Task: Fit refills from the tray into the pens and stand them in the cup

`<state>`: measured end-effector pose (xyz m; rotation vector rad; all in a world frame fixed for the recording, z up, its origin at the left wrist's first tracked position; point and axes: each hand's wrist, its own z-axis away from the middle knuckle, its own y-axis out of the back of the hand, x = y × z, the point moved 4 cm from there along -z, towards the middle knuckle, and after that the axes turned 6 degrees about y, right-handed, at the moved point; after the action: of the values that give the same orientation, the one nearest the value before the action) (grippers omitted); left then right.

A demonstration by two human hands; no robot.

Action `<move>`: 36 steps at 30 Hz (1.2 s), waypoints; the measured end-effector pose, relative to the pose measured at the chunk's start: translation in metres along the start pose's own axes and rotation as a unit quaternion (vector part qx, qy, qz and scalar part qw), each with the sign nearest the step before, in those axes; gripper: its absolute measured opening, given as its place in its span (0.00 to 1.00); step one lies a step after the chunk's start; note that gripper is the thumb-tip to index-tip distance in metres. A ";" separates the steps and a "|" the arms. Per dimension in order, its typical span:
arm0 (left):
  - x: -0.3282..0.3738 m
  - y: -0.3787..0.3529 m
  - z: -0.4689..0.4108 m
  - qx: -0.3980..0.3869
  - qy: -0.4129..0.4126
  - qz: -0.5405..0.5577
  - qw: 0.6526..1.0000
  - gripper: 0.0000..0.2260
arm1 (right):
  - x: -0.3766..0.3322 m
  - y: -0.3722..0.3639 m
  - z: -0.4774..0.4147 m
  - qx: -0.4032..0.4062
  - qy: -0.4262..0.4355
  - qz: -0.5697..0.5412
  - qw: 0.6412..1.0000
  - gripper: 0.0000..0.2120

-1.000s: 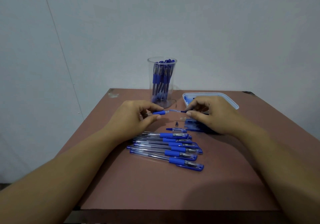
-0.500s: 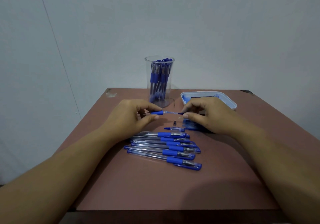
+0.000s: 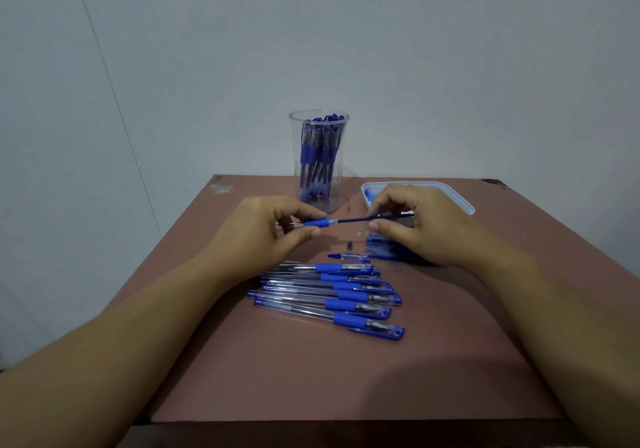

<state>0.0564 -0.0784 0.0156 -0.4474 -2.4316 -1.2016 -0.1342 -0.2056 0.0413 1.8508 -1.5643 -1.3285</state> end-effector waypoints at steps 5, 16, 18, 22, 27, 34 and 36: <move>0.000 -0.002 0.001 -0.010 0.004 -0.004 1.000 0.10 | -0.002 -0.009 -0.004 -0.026 0.010 -0.001 1.000 0.10; 0.000 -0.002 0.001 -0.014 0.011 0.003 1.000 0.10 | -0.004 -0.011 -0.002 -0.017 0.017 -0.019 1.000 0.13; 0.000 -0.001 0.001 -0.012 0.013 0.005 1.000 0.10 | -0.002 -0.010 -0.002 -0.001 0.015 -0.024 1.000 0.14; 0.000 -0.002 0.001 -0.015 0.016 0.000 1.000 0.10 | 0.003 -0.009 -0.001 0.034 0.007 -0.033 0.999 0.09; 0.001 -0.002 0.002 -0.022 0.015 -0.004 1.000 0.10 | -0.002 -0.018 -0.004 0.014 0.023 -0.034 0.999 0.09; -0.003 -0.002 0.000 -0.015 0.020 0.011 1.000 0.10 | 0.005 -0.019 -0.005 -0.009 0.000 0.009 1.000 0.16; -0.004 -0.002 0.000 -0.013 0.020 0.013 1.000 0.10 | 0.009 -0.022 -0.007 -0.042 -0.004 0.054 0.998 0.14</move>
<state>0.0587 -0.0803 0.0125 -0.4570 -2.3727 -1.2217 -0.1170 -0.2089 0.0237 1.6886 -1.5634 -1.3335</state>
